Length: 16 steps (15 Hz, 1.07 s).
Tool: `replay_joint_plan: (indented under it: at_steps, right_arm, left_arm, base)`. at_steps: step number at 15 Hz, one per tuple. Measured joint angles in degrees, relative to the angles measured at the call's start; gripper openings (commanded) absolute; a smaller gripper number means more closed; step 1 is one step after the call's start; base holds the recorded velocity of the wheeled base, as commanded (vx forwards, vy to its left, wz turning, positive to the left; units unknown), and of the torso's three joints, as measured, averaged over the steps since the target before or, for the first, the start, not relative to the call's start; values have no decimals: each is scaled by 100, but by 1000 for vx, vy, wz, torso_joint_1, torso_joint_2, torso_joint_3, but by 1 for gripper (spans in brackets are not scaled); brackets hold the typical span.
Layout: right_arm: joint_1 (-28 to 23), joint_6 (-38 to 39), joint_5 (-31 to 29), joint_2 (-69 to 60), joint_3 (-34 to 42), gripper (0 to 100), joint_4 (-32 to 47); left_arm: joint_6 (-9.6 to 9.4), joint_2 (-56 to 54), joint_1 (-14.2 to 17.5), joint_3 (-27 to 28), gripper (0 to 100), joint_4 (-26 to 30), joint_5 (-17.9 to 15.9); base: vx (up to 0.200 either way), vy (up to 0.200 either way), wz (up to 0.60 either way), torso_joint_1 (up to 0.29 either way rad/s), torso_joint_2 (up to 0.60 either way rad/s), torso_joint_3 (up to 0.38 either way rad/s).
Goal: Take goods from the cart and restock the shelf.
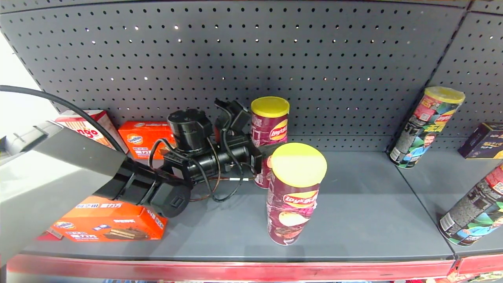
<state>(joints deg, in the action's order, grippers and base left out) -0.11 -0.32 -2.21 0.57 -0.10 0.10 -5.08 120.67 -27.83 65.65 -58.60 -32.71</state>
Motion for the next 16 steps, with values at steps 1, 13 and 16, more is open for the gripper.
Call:
replay_joint_plan:
  at_steps: [1,13,16]
  right_arm:
    - [0,-1,0,0,0,100,0]
    - [1,0,0,0,0,100,1]
    - [4,0,0,0,0,100,1]
  left_arm:
    - [-4,13,-2,-2,100,-2,6]
    - [-607,-985,300,-446,100,2004,35]
    - [-725,-1309,347,-388,100,2600,37]
  base:
    - [0,0,0,0,0,0]
    - [0,0,0,0,0,0]
    - [0,0,0,0,0,0]
